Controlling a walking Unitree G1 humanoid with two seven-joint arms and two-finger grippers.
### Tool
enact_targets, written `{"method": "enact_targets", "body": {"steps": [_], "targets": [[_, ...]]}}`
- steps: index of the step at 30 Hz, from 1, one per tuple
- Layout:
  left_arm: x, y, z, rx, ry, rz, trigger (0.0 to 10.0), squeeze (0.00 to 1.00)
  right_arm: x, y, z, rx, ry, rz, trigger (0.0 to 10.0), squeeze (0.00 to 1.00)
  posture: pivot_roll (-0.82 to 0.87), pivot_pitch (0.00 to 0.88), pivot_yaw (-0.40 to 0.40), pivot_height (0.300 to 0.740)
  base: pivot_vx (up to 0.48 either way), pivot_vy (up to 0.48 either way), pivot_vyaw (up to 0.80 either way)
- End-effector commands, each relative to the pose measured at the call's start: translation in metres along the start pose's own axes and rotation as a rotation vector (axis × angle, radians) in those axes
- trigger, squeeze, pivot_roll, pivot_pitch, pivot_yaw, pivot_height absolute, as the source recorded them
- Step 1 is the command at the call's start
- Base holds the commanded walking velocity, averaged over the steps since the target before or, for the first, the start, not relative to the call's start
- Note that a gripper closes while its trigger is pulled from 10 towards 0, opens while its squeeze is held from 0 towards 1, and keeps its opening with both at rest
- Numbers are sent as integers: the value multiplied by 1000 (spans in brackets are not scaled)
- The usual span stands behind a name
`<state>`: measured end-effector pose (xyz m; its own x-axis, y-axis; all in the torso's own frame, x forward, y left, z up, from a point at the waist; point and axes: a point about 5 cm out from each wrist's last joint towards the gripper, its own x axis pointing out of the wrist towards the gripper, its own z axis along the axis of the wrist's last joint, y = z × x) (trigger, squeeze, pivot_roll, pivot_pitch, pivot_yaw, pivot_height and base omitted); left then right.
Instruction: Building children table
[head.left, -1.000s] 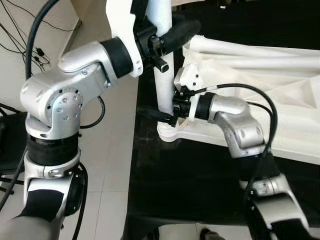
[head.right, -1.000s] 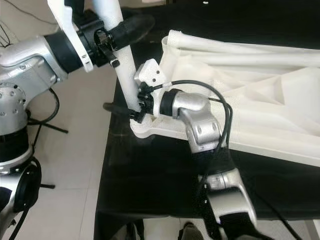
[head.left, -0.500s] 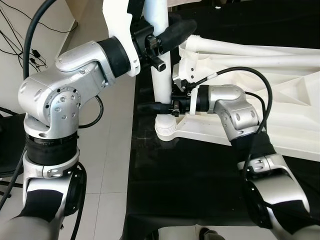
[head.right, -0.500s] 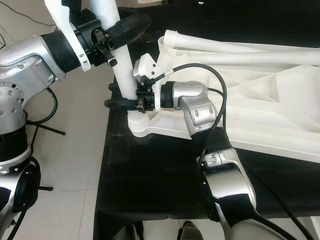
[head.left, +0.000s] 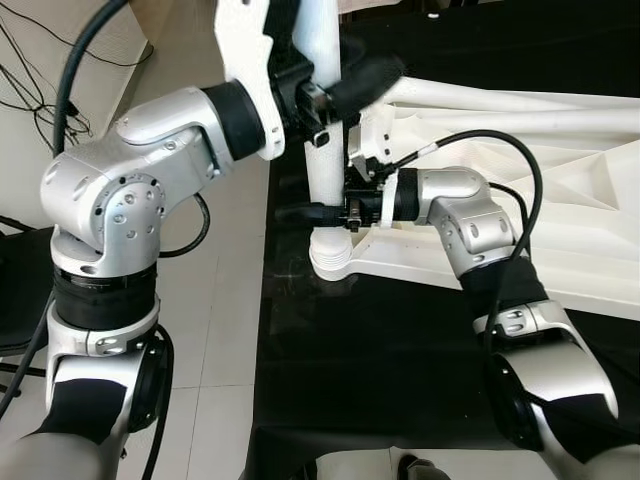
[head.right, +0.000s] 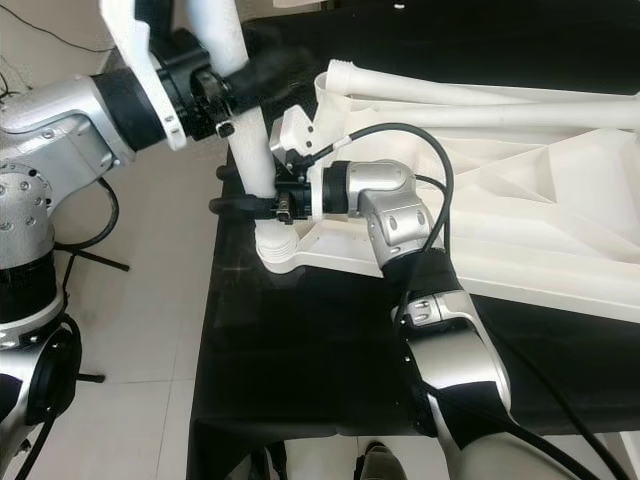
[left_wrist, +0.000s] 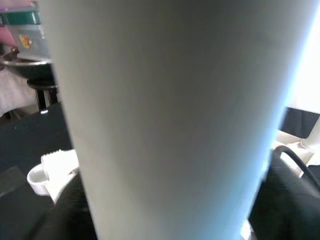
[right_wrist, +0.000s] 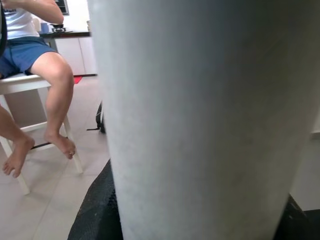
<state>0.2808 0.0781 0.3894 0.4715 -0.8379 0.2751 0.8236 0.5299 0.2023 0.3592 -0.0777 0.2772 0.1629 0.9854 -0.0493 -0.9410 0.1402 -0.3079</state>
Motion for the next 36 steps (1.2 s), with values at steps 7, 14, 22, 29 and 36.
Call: {"method": "enact_targets", "body": {"steps": [7,14,22,29,36], "targets": [[11,-4,2,-35,18,-31,10000,1000,11,14,-8,58,-76,-152,0,0,8,255,155,740,0,0,0],[-4,12,-2,-2,25,14,10000,0,-8,7,-37,94,124,-823,0,0,21,259,145,740,0,0,0],[6,-1,-12,8,55,66,10000,0,-3,49,-56,192,174,-1064,0,0,27,245,157,740,0,0,0],[3,-6,7,25,31,77,10000,0,-2,45,-53,180,191,-1093,0,0,27,243,147,740,0,0,0],[-43,-3,1,1,-5,41,10000,0,-6,44,-50,171,210,-1129,0,0,31,246,142,740,0,0,0]]}}
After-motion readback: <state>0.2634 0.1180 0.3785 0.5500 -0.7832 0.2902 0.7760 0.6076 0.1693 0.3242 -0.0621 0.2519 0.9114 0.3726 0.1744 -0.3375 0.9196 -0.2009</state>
